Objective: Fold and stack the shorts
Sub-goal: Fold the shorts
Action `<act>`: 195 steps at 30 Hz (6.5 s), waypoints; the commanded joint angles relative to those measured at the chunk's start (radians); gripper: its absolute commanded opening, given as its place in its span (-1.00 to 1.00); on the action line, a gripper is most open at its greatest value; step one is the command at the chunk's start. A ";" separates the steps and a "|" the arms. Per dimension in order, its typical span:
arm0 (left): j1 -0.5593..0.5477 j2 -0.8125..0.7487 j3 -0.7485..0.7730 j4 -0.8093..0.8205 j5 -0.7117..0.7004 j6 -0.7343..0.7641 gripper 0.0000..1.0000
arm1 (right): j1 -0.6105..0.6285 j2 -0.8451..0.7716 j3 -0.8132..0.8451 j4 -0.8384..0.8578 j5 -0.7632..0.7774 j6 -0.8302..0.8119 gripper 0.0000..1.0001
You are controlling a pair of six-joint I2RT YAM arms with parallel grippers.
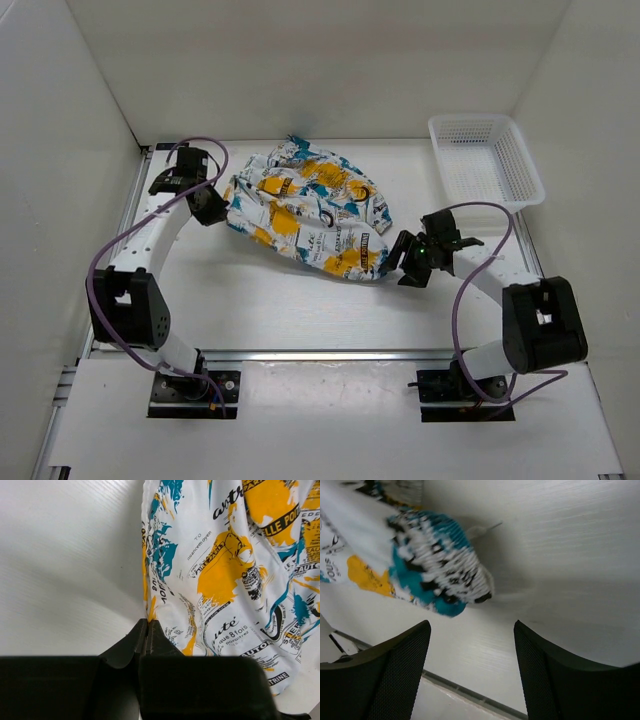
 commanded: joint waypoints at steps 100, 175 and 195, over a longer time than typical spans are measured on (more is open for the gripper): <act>0.120 0.258 0.760 -0.110 0.157 0.226 -0.79 | -0.046 0.539 1.029 -0.283 0.290 -0.358 -1.00; 0.256 0.509 1.074 -0.082 0.121 0.250 -0.79 | -0.022 0.954 1.629 -0.386 0.152 -0.431 -1.00; 0.023 -0.363 0.131 -0.082 0.078 0.171 -0.79 | -0.022 0.499 1.009 -0.276 0.196 -0.392 -1.00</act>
